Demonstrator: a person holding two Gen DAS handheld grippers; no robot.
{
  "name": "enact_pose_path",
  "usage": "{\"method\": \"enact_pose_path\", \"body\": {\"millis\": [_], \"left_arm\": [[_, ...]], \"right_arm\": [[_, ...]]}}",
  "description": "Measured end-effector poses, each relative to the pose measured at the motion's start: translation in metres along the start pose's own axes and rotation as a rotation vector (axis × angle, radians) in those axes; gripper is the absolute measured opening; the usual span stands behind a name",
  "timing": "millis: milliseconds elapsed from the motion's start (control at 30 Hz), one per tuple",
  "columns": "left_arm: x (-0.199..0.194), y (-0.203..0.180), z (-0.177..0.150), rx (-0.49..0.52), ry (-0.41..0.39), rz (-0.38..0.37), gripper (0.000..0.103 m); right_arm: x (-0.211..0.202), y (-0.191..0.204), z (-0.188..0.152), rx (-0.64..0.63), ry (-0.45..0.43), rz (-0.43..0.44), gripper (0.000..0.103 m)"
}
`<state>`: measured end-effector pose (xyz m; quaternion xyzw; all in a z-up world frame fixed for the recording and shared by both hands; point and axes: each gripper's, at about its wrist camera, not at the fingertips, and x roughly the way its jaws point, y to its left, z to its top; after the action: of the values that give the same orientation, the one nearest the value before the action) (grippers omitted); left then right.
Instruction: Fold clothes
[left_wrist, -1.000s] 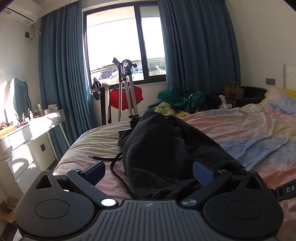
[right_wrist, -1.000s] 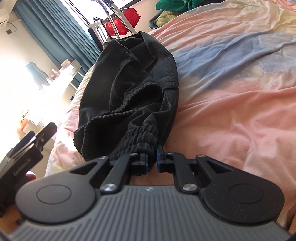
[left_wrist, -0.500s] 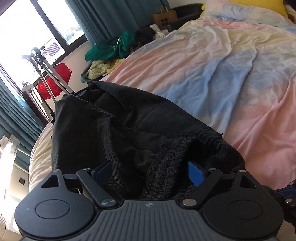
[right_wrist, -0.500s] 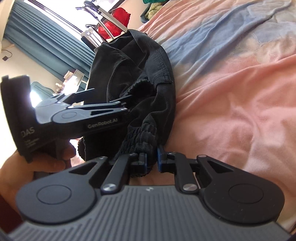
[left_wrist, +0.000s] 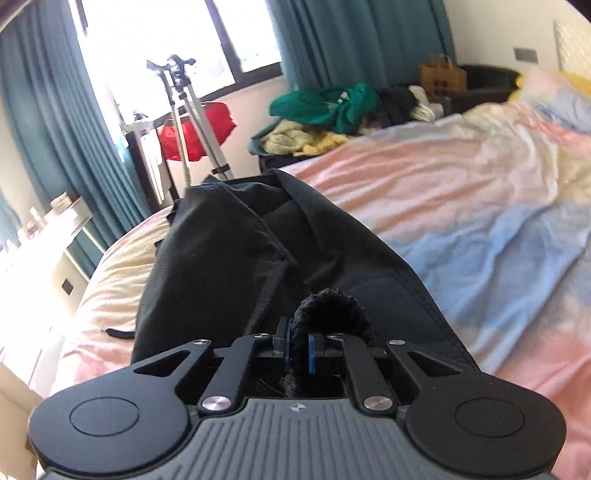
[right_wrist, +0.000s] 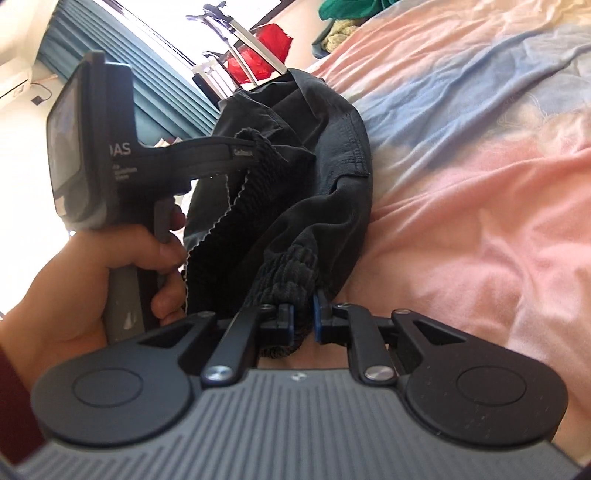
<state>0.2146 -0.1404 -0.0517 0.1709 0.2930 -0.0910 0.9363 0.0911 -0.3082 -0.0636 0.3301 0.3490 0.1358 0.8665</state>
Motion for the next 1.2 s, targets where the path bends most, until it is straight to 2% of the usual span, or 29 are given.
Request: {"method": "enact_pose_path", "body": {"millis": [167, 267, 467, 567, 633, 733, 833, 900, 1000, 1133, 1167, 1200], "left_arm": [[-0.054, 0.112, 0.015, -0.37, -0.126, 0.025, 0.008], [-0.083, 0.187, 0.026, -0.502, -0.166, 0.058, 0.007], [-0.129, 0.338, 0.052, -0.613, -0.27, 0.161, 0.007], [-0.131, 0.407, 0.053, -0.66, -0.278, 0.215, 0.007], [-0.126, 0.441, 0.042, -0.645, -0.283, 0.269, 0.007], [-0.088, 0.48, 0.01, -0.633, -0.216, 0.339, 0.008], [-0.048, 0.508, -0.05, -0.694, -0.124, 0.341, 0.008], [-0.025, 0.513, -0.09, -0.714, -0.083, 0.333, 0.009], [0.001, 0.517, -0.126, -0.738, -0.04, 0.311, 0.01], [-0.003, 0.514, -0.14, -0.756, -0.061, 0.294, 0.021], [-0.008, 0.513, -0.14, -0.758, -0.064, 0.29, 0.024], [-0.016, 0.51, -0.14, -0.751, -0.062, 0.286, 0.032]], "right_arm": [[-0.004, 0.037, 0.0, -0.087, -0.017, 0.057, 0.013], [-0.002, 0.068, -0.002, -0.12, -0.023, 0.086, 0.013], [0.048, 0.165, -0.021, -0.096, -0.014, 0.238, 0.013], [0.088, 0.214, -0.037, -0.116, 0.015, 0.337, 0.013], [0.116, 0.242, -0.052, -0.151, 0.043, 0.391, 0.014], [0.158, 0.266, -0.079, -0.219, 0.096, 0.389, 0.014], [0.208, 0.262, -0.104, -0.25, 0.201, 0.337, 0.014], [0.225, 0.254, -0.114, -0.265, 0.234, 0.336, 0.014], [0.226, 0.252, -0.116, -0.301, 0.224, 0.36, 0.015], [0.216, 0.257, -0.113, -0.359, 0.221, 0.38, 0.02], [0.209, 0.261, -0.116, -0.383, 0.223, 0.386, 0.026], [0.202, 0.266, -0.118, -0.408, 0.226, 0.392, 0.034]]}}
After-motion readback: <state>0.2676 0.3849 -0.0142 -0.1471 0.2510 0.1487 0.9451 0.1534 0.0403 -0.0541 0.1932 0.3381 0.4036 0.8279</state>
